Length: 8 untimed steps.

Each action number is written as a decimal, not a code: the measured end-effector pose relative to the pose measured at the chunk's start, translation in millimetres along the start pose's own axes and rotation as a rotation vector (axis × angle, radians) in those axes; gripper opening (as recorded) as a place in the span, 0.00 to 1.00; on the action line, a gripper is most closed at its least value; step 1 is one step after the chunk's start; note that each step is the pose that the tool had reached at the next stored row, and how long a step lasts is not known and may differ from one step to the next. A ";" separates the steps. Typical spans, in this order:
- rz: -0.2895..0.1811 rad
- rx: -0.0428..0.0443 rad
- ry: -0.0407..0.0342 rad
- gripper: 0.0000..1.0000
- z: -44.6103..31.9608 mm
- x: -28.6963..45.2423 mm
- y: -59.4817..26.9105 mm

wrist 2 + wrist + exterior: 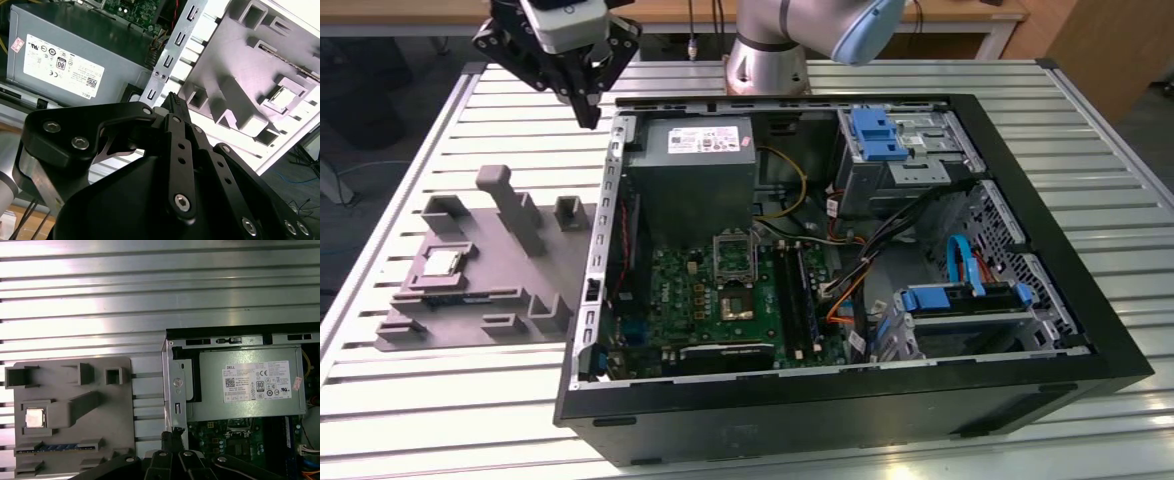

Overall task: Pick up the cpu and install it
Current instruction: 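Reach for the cpu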

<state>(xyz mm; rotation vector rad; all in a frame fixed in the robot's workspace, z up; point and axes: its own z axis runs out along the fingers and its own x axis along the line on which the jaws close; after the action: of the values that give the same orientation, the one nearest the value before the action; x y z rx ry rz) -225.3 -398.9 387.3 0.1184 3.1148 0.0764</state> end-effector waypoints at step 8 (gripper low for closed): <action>0.000 0.0000 0.0000 0.11 0.1 2.6 -0.2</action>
<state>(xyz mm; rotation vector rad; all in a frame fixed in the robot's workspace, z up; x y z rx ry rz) -228.0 -398.9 387.1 0.1183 3.1149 0.0764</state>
